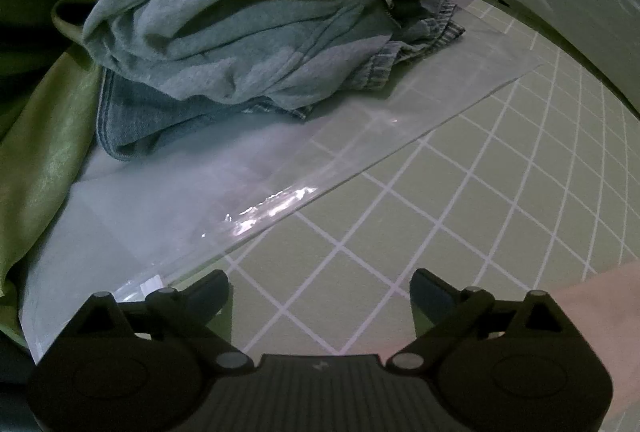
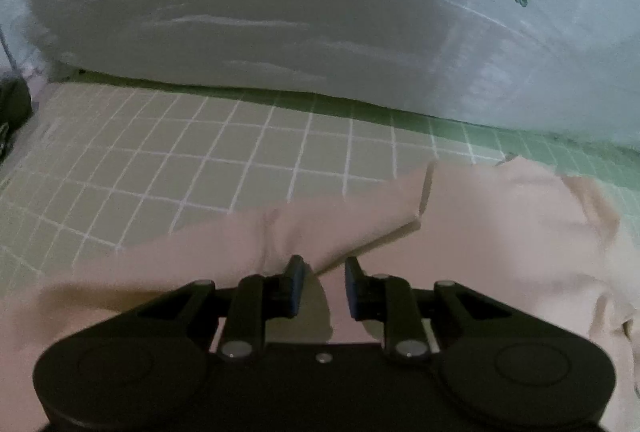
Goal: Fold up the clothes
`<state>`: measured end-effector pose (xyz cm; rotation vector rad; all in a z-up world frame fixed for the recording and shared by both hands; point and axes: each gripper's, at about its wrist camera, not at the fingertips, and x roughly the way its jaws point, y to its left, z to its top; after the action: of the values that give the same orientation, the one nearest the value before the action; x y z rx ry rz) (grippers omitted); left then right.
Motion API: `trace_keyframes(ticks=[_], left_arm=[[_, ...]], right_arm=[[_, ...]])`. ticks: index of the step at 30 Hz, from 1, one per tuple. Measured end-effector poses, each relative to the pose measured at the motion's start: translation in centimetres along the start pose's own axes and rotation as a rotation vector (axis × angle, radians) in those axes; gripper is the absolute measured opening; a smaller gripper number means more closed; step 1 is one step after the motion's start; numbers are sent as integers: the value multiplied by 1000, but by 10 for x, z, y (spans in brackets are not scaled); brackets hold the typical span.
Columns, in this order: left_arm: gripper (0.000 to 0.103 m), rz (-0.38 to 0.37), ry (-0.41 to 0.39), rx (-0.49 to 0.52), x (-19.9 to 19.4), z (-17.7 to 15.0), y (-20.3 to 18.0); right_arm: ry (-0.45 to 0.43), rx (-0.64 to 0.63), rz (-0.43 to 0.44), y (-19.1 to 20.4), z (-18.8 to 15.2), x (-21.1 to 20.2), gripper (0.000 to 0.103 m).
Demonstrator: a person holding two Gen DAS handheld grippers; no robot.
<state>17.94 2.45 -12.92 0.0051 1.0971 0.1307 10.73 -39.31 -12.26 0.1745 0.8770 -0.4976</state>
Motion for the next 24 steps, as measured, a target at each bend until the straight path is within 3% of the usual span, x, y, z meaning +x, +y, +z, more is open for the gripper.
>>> trace_keyframes(ticks=[7, 12, 17, 20, 22, 24], left_arm=[[102, -10, 8, -23, 2, -1, 4], [102, -14, 7, -27, 2, -2, 5], [103, -18, 8, -31, 3, -1, 7], [103, -21, 7, -32, 4, -1, 7], [103, -23, 7, -32, 4, -1, 8], [103, -24, 7, -33, 4, -1, 8]], right_arm=[[-117, -25, -15, 8, 26, -6, 39], [-148, -116, 18, 27, 41, 1, 39], [-41, -162, 51, 37, 39, 24, 40], [-8, -118, 60, 32, 33, 29, 50], [-7, -105, 76, 30, 30, 29, 48], [-12, -132, 80, 31, 28, 28, 26]])
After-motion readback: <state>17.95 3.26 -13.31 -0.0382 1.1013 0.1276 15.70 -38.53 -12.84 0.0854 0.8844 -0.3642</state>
